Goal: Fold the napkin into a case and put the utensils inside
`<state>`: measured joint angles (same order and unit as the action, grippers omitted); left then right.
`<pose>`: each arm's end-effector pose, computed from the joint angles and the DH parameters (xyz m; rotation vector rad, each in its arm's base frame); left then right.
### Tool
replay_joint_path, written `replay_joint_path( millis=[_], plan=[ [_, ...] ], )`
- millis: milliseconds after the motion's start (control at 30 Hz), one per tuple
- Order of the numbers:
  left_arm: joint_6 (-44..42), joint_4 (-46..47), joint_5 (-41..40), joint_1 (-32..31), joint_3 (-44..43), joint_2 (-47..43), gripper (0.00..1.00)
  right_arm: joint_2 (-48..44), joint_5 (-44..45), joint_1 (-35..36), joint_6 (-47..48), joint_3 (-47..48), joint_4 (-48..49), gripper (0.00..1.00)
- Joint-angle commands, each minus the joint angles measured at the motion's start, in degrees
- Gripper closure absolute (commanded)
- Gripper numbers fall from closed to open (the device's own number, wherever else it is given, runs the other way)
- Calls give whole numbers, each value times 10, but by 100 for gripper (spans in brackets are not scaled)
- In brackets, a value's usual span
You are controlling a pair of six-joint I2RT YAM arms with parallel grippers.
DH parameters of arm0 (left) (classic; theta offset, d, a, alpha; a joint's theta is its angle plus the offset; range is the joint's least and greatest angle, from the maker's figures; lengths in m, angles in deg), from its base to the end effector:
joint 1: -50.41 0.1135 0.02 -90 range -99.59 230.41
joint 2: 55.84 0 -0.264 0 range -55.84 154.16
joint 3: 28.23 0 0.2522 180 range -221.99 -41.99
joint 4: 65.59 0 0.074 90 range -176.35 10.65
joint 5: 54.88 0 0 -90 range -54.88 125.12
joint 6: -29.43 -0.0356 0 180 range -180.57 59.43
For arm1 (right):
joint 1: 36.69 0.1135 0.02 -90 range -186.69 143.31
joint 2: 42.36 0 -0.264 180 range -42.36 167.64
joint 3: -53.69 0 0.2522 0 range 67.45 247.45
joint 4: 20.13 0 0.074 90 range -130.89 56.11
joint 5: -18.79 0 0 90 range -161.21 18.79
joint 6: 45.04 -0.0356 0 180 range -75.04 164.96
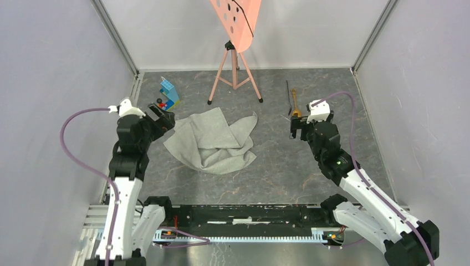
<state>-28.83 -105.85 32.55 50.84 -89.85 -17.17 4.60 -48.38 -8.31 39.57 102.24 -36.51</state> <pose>0.1507 0.0027 0.3442 -0.5524 1.8034 -0.3337 0.1783 0.0806 0.2862 -0.0838 1.8067 0.0545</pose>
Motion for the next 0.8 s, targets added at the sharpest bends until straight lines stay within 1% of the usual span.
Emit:
replay_joint_path(
  millis=[0, 67, 100, 200, 267, 333, 433, 500, 567, 633, 667, 700, 767],
  plan=[
    [44, -70, 35, -19, -30, 105, 0, 46, -15, -1, -40, 21, 31, 2],
    [69, -96, 3, -44, -29, 149, 0, 74, -45, -1, -69, 29, 39, 2],
    [81, -105, -20, -69, -26, 170, 0, 90, -75, -1, -84, 28, 53, 2],
    [135, -123, -97, -157, -22, 231, 0, 144, -200, 1, -126, 23, 106, 2],
    [182, -106, -86, -185, -6, 274, 0, 182, -258, 11, -161, 24, 141, 2],
    [216, -70, -71, -200, 15, 307, 0, 216, -308, 21, -175, 25, 173, 2],
    [231, -25, -79, -229, 30, 358, 0, 255, -360, 24, -191, 29, 188, 2],
    [232, -12, -78, -253, 22, 402, 1, 269, -368, 25, -191, 30, 184, 2],
    [228, 3, -78, -285, 12, 446, 6, 276, -363, 25, -185, 27, 174, 2],
    [225, 18, -80, -317, 4, 481, 13, 282, -368, 24, -171, 24, 172, 2],
    [225, 24, -82, -330, 1, 494, 18, 288, -383, 25, -164, 22, 179, 2],
    [226, 33, -84, -348, 0, 508, 25, 298, -397, 24, -157, 24, 187, 2],
    [225, 50, -88, -382, 4, 525, 36, 326, -427, 24, -138, 47, 182, 2]
  ],
)
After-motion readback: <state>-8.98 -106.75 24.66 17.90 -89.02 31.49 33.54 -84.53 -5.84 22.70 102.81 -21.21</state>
